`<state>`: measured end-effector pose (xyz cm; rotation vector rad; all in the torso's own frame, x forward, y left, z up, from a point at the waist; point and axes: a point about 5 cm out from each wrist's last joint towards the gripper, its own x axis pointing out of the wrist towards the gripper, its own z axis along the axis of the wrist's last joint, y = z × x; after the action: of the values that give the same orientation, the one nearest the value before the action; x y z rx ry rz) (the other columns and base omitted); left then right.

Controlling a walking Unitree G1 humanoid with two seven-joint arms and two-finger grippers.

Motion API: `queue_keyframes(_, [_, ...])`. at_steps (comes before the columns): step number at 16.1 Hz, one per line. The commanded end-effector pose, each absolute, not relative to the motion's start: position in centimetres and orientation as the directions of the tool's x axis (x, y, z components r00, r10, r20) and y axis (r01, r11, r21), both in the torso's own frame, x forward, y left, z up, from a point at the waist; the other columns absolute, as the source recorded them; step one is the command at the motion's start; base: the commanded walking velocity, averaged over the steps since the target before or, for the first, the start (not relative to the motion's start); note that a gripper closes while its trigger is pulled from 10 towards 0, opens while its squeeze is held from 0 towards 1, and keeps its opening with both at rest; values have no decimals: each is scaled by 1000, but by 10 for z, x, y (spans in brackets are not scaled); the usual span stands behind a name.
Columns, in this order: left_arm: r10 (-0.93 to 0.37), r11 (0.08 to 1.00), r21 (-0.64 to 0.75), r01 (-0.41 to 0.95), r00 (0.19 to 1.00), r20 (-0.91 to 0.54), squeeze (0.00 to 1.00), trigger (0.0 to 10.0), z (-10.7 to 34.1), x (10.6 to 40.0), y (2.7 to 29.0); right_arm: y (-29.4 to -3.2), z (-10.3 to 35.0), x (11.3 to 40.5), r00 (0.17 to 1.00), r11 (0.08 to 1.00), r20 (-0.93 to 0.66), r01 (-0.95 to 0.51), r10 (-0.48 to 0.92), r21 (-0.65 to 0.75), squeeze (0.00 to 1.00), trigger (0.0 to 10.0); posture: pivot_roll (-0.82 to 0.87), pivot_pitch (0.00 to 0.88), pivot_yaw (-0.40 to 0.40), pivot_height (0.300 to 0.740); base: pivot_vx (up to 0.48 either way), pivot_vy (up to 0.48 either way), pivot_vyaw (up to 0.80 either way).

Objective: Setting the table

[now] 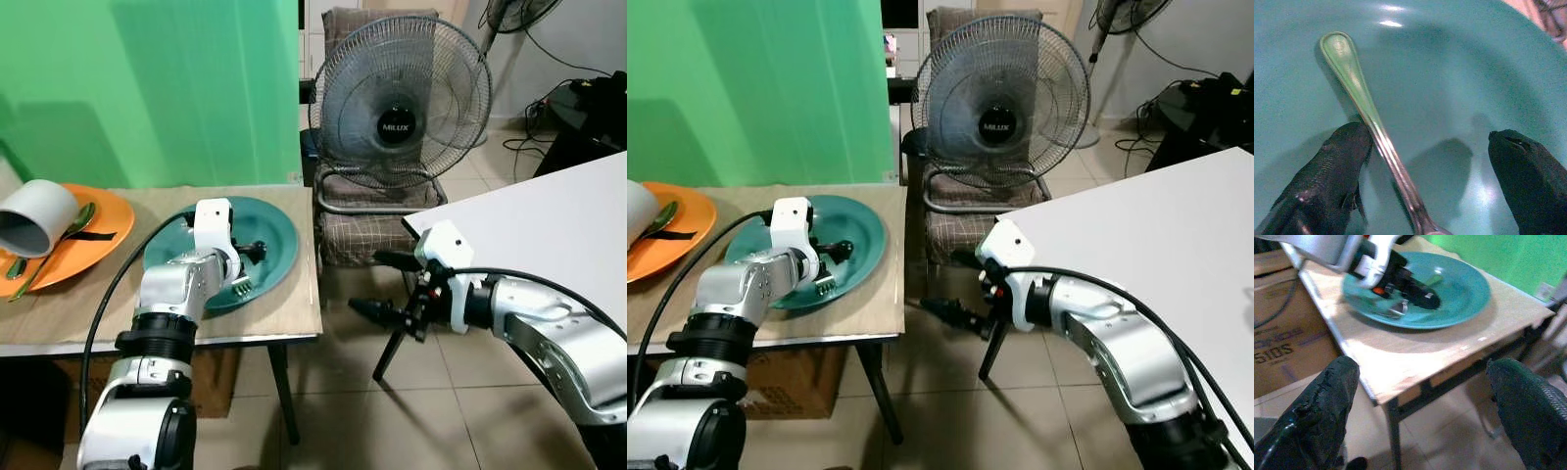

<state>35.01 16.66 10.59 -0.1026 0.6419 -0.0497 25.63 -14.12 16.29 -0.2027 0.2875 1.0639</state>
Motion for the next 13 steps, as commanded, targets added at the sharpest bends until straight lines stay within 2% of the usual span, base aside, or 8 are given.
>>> queue_keyframes(1, [-44, 997, -79, -8, 770, -637, 0, 1922, 96, 346, 172, -139, 165, 253, 423, 438, -324, -898, 847, -26, 0, 10000, 11, 0, 35, 740, 0, 0, 0])
queue_keyframes(2, [-43, 997, -77, -8, 770, -637, 0, 1922, 96, 346, 173, -139, 165, 252, 419, 435, -324, -900, 848, -25, 0, 10000, 12, 0, 35, 740, 0, 0, 0])
queue_keyframes(3, [-39, 998, -65, -3, 772, -635, 0, 0, 97, 346, 175, -138, 164, 251, 410, 428, -326, -904, 852, -19, 0, 10000, 15, 0, 35, 740, 0, 0, 0])
queue_keyframes(9, [-47, 999, -39, 29, 767, -640, 0, 0, 103, 340, 192, -136, 162, 247, 362, 386, -335, -922, 870, 5, 0, 10000, 34, 0, 33, 740, 0, 0, 0])
queue_keyframes(13, [-119, 992, -42, 120, 754, -646, 0, 0, 109, 337, 198, -137, 162, 246, 334, 361, -345, -933, 877, 14, 0, 10000, 39, 0, 29, 740, 0, 0, 0])
